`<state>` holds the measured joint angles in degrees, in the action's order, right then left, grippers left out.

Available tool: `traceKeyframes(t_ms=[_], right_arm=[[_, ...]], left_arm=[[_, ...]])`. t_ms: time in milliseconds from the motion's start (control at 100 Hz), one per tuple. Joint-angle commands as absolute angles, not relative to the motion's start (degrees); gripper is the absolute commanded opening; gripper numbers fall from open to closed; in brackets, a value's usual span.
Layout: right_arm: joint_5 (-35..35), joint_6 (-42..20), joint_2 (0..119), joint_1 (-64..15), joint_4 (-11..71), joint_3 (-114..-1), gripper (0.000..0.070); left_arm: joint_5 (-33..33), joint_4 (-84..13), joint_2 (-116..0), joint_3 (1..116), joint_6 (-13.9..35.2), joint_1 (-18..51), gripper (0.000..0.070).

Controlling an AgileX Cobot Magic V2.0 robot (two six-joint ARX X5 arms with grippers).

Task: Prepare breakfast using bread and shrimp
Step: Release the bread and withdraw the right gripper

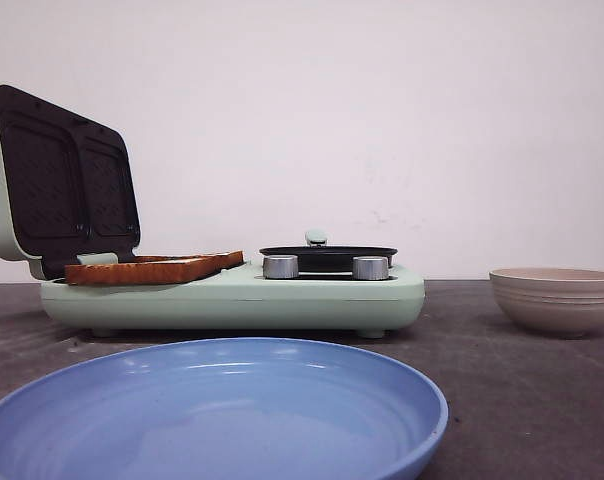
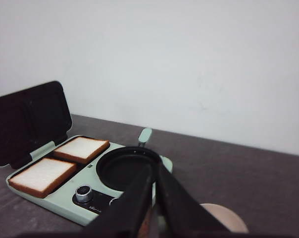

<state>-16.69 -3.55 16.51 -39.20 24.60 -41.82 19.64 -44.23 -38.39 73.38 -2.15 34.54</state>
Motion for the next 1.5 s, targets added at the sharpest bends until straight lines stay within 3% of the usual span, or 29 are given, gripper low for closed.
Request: traceKeyframes(t_ms=[0, 240, 450, 680, 770, 1030, 1180, 1320, 1370, 1490], right_arm=[[-16.75, -5.91, 16.23, -39.59, 20.45, -40.51, 0.0003], [-16.78, -5.98, 16.34, -39.57, 16.80, -36.93, 0.0003], [-16.51, -5.78, 16.34, -39.57, 18.24, -36.77, 0.0003], [-16.53, -5.17, 16.32, -39.57, 18.94, -36.77, 0.0003], [-16.53, -5.10, 16.32, -39.57, 19.49, -36.77, 0.0003], [-16.51, -4.05, 16.32, -39.57, 21.91, -36.77, 0.0003], [-16.51, -4.05, 16.32, -39.57, 22.76, -36.77, 0.0003], [-16.51, -4.05, 16.32, -39.57, 22.76, -36.77, 0.0003], [-16.51, -4.05, 16.32, -39.57, 22.79, -36.77, 0.0003], [-16.51, -4.08, 16.32, -39.57, 22.83, -36.77, 0.0003]], left_arm=[[22.13, -41.71, -37.60, 71.24, -1.48, 34.76, 0.0011], [28.99, -27.62, -31.07, 55.99, 6.04, 32.62, 0.0017], [28.71, -23.09, -31.18, 50.15, 12.38, 26.81, 0.0025], [13.32, -22.72, -36.64, 50.11, 23.49, 17.61, 0.0028], [7.35, -20.75, -39.68, 50.11, 23.31, 13.63, 0.0029], [-0.99, -11.49, -46.13, 52.47, 23.70, -2.63, 0.0027], [-8.38, -11.25, -53.56, 57.01, 24.84, -12.47, 0.0027], [-16.86, -15.27, -62.41, 63.07, 25.63, -17.28, 0.0031], [-18.96, -18.52, -65.63, 66.00, 25.63, -18.61, 0.0061], [-27.22, -26.81, -74.08, 74.61, 25.65, -21.28, 0.0223]])
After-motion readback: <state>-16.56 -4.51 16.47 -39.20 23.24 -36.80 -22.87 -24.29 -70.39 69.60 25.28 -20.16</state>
